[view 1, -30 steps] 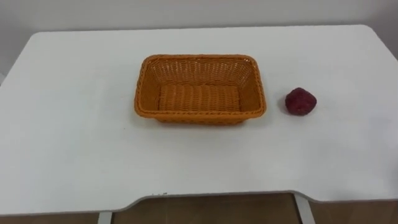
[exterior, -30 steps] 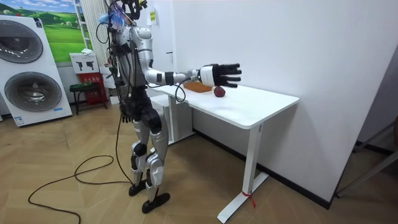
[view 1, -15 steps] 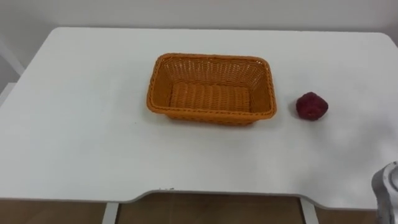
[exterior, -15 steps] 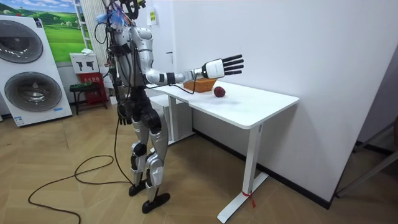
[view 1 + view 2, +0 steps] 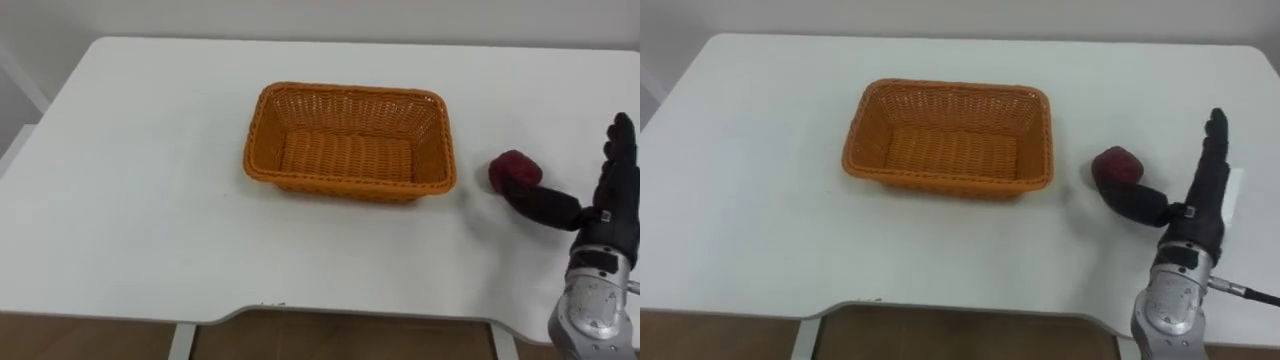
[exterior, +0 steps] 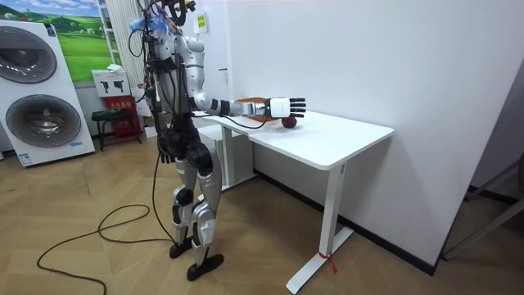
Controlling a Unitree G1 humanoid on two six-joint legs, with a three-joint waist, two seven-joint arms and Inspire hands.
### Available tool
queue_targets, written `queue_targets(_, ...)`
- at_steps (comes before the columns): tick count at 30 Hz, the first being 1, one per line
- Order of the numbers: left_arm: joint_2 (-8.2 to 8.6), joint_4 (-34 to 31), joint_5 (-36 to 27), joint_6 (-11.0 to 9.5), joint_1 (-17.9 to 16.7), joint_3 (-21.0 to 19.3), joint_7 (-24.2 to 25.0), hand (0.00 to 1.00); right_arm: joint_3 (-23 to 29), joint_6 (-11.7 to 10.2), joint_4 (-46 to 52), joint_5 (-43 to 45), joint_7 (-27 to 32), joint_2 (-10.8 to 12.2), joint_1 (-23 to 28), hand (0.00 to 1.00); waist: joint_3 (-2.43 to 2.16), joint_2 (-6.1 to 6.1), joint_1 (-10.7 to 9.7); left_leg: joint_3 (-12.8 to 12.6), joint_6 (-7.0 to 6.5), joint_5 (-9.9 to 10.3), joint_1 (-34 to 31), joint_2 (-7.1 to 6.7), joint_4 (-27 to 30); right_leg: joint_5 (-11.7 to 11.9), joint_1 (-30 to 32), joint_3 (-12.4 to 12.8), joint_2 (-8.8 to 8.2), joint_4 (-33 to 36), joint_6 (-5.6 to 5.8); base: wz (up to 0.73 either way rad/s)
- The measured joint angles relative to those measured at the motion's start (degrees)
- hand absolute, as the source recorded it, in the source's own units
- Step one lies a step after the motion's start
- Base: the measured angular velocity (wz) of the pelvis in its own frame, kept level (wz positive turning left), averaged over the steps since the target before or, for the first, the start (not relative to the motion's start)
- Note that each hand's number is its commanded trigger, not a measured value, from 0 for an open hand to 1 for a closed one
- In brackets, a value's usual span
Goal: Pick and place apple
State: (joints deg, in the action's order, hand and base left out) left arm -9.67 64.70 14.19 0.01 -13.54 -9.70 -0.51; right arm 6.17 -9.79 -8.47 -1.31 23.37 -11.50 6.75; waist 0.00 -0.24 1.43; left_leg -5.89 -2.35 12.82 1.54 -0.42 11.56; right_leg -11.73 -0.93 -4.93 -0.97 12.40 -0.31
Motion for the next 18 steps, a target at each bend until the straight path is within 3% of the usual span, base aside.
queue_targets(11, -0.04, -0.47, -0.04, 0.0, -0.21, -0.01, 0.17, 0.0, 0.0, 0.21, -7.26, 1.73, -7.0, -0.36, -0.86, 0.0, 0.01, -0.43, 0.38, 0.18, -0.02, -0.04, 0.14, 0.04, 0.12, 0.42, -0.59, -0.25, 0.0, -0.69, -0.06, 0.0)
queue_targets(14, -0.11, -0.43, -0.13, 0.0, -0.11, -0.01, 0.2, 0.0, 0.04, 1.73, -9.71, 1.79, -8.16, -1.69, -2.07, 0.0, 0.16, -0.68, 0.24, 0.43, -0.03, -0.05, 0.1, 0.03, 0.16, 0.53, -0.6, -0.24, -0.01, -0.71, -0.03, 0.0)
queue_targets(18, -0.11, -0.28, 0.08, 0.04, -0.21, -0.28, 1.24, 0.0, 0.19, 1.81, -12.31, 1.76, -9.1, -4.67, -3.85, 0.0, 0.3, -0.97, 0.41, 0.69, -0.08, -0.08, 0.35, -0.01, 0.15, 0.56, -1.05, -0.32, -0.03, -0.85, 0.0, 0.02)
